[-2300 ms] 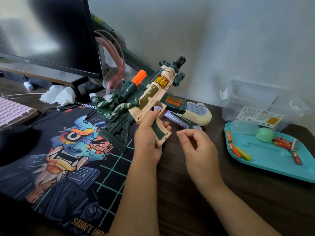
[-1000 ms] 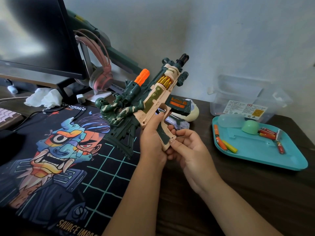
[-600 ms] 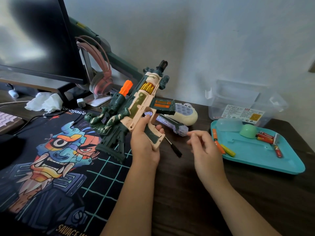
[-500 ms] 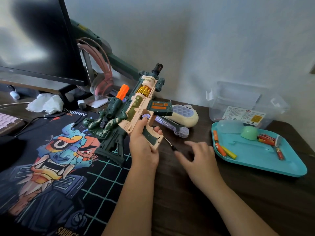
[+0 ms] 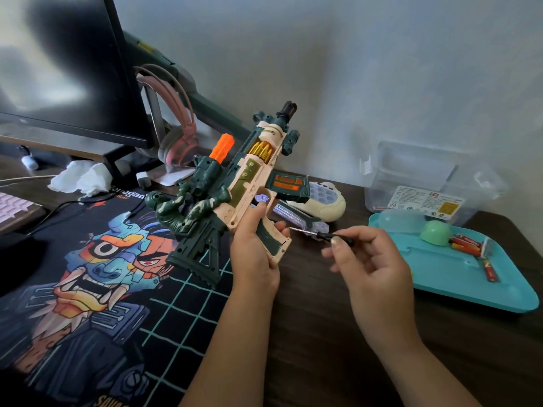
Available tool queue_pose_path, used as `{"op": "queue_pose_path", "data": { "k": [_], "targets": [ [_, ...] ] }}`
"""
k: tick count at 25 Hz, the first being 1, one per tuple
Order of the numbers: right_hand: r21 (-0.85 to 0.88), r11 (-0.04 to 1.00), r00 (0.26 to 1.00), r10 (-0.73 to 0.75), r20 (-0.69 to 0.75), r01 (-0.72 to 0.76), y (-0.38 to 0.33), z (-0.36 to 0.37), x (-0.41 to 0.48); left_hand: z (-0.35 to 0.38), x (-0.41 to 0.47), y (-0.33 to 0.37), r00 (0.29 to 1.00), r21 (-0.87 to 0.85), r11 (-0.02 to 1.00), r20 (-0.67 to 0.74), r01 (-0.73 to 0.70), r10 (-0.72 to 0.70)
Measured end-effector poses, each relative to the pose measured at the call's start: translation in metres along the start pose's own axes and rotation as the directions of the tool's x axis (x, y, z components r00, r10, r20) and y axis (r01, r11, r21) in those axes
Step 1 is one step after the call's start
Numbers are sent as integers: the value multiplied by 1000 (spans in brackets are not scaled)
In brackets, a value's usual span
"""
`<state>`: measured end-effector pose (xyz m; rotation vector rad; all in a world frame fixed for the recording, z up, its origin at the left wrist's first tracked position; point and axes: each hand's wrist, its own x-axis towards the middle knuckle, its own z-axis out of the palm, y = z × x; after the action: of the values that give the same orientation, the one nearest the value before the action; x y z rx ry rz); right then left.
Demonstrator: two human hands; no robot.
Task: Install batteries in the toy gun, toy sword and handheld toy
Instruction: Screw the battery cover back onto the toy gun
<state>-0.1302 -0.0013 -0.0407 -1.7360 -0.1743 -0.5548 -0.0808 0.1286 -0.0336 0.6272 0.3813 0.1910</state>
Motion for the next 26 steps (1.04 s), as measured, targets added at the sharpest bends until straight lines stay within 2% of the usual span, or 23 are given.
{"op": "queue_pose_path", "data": {
  "k": [4,8,21,26],
  "targets": [
    [76,984,987,-160,4,160,-2,3,-7,-1,-1,0,1000,-1,1000,7,-10,10],
    [9,963,963,-268,38,268,0,4,-9,-1,-1,0,1000,-1,1000,-6,-6,6],
    [-99,940,944,-320,78,326,13,6,-8,-1,-4,-2,1000,31,999,11,-18,18],
    [-169,895,910,-396,123,413,12,4,-7,-1,-4,-3,1000,54,998,4,-30,30]
  ]
}}
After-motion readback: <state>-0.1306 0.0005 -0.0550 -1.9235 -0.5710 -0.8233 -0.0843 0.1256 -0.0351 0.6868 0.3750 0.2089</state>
